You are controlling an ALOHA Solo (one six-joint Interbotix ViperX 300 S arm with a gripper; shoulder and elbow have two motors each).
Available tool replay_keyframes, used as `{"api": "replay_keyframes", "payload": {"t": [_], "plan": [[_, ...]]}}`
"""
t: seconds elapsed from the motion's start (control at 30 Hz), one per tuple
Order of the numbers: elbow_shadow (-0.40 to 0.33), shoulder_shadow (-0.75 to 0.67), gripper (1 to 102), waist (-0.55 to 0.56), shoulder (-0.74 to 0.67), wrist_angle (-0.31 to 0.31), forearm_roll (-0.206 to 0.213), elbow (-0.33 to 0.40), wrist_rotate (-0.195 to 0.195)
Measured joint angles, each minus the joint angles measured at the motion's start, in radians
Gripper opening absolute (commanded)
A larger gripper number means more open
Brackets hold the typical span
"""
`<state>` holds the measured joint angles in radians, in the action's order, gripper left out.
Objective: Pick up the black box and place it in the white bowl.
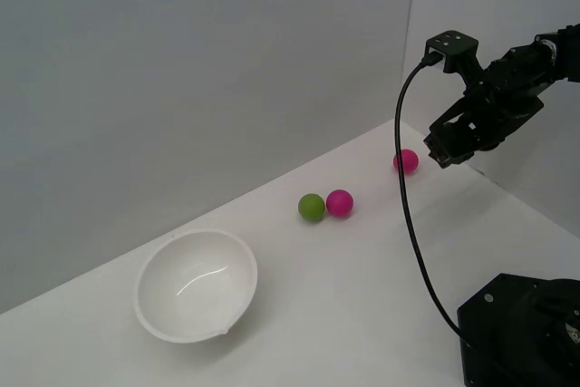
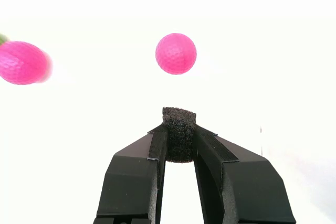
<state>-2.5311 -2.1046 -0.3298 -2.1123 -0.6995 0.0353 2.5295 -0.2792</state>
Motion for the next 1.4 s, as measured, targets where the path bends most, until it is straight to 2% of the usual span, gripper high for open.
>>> {"api": "replay_keyframes", "payload": {"t": [0.23,0.57,0.67,1.2,1.4], "plan": [[0.021,-0.061,3,0.034,-0.06,-0.034,0.017,-0.02,0.014],[0.021,-0.141,3,0.167,-0.137,-0.052,0.028,-0.02,0.08],[0.032,-0.16,3,0.219,-0.155,-0.055,0.028,-0.034,0.114],[0.103,-0.12,3,0.453,-0.115,-0.055,0.029,-0.104,0.244],[0.135,-0.083,3,0.546,-0.083,-0.055,0.028,-0.135,0.27]]}}
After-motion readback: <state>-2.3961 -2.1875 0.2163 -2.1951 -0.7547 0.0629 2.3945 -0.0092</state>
